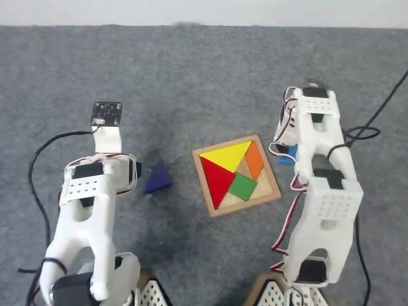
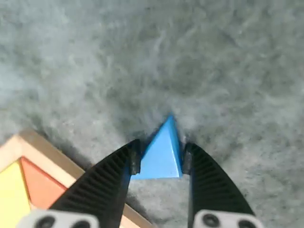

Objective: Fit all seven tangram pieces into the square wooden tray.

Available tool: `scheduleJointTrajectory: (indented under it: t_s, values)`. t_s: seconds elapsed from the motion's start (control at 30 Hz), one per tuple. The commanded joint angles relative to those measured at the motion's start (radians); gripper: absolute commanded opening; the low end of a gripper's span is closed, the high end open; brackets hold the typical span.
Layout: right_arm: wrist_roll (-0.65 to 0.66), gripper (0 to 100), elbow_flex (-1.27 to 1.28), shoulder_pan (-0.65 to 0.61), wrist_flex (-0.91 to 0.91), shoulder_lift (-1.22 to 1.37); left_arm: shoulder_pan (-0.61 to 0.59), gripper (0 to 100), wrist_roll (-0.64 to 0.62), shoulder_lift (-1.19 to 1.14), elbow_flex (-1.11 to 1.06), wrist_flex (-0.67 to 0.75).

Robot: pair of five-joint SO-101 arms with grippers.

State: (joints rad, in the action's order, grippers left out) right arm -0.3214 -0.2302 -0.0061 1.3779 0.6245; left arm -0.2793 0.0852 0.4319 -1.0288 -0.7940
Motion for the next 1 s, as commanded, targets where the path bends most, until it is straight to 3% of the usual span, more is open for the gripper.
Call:
scheduleJointTrajectory:
  t_s: [0.0,0.23,0.43,0.67,0.97]
  values:
    - [-0.032,14.1,-0.041,-0.002,-0.01,-0.002,0.006,20,-0.009,0.04,-0.001,0.023]
    - [-0.034,13.8,-0.034,-0.001,0.015,0.002,0.006,20,-0.009,0.04,-0.001,0.021]
    - [-0.028,7.6,-0.044,0.015,0.008,-0.004,0.002,20,-0.009,0.04,-0.002,0.023]
    - [0.037,6.9,-0.066,0.056,0.019,-0.044,0.005,20,-0.011,0.04,-0.012,0.028]
    - [0.023,17.7,-0.066,0.012,0.168,-0.143,0.006,20,-0.011,0.04,-0.013,0.028]
